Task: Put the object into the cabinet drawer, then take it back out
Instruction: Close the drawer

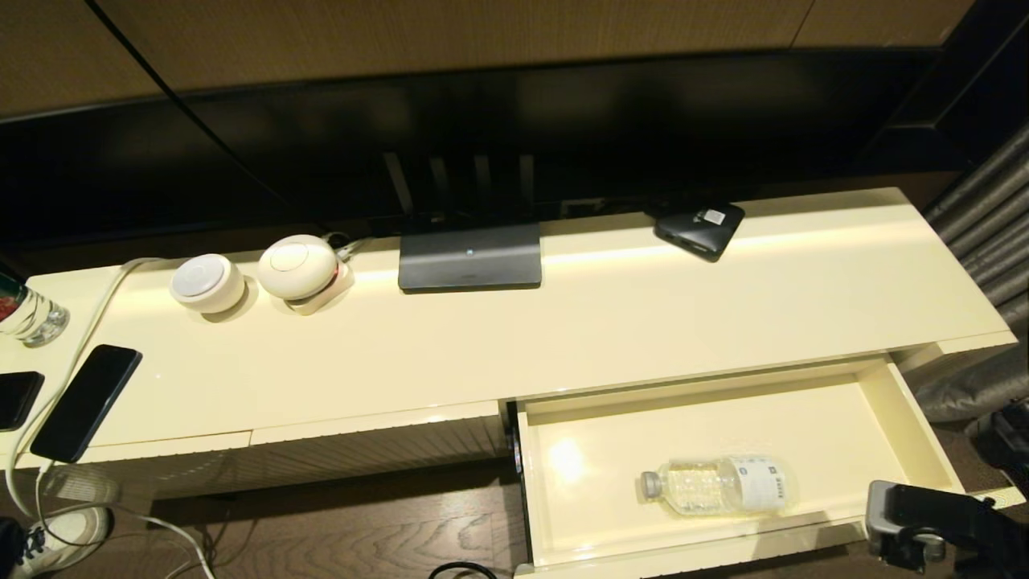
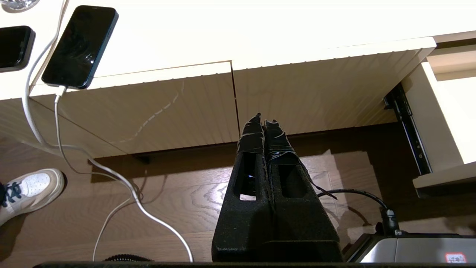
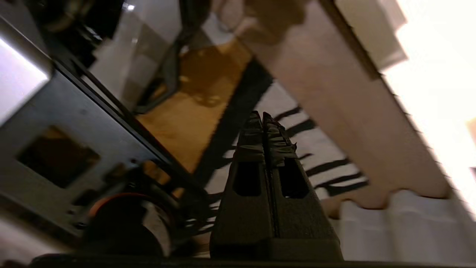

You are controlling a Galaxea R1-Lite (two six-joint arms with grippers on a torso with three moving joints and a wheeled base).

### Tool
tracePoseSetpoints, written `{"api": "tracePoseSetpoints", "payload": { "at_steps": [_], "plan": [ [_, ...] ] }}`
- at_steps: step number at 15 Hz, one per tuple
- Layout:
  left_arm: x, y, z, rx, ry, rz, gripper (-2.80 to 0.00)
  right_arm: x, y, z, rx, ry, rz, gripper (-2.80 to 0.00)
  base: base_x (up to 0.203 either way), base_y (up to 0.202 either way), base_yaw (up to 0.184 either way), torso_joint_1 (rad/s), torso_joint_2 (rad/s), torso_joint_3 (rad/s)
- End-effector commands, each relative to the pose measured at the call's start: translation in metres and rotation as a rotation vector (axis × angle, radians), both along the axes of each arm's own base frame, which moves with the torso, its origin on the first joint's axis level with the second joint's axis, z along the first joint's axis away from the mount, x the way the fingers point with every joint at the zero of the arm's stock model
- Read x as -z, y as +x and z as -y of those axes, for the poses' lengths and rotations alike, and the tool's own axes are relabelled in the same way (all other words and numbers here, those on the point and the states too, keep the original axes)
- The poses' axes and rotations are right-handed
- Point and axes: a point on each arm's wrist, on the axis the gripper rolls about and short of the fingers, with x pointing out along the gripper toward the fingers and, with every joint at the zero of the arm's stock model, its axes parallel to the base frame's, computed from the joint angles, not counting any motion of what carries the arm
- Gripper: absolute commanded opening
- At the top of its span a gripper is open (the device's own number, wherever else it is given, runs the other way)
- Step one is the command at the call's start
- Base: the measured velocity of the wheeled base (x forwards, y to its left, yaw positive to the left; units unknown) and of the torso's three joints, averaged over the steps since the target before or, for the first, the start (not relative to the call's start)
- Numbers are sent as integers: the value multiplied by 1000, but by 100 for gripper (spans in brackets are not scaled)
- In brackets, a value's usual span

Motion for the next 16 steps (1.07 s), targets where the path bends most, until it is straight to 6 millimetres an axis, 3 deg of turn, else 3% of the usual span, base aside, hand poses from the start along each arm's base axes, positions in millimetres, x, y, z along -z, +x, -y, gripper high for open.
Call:
{"api": "tracePoseSetpoints", "payload": {
  "at_steps": [1,6,16],
  "plan": [
    [1,0,0,0,0,-4,-280,17,15,-5,24,0,-97,-280,0,0,0,0,0,0],
    [1,0,0,0,0,-4,-280,42,40,-17,45,13,-174,-280,0,0,0,0,0,0],
    [1,0,0,0,0,-4,-280,62,42,-22,27,-8,-277,-280,0,0,0,0,0,0]
  ]
}}
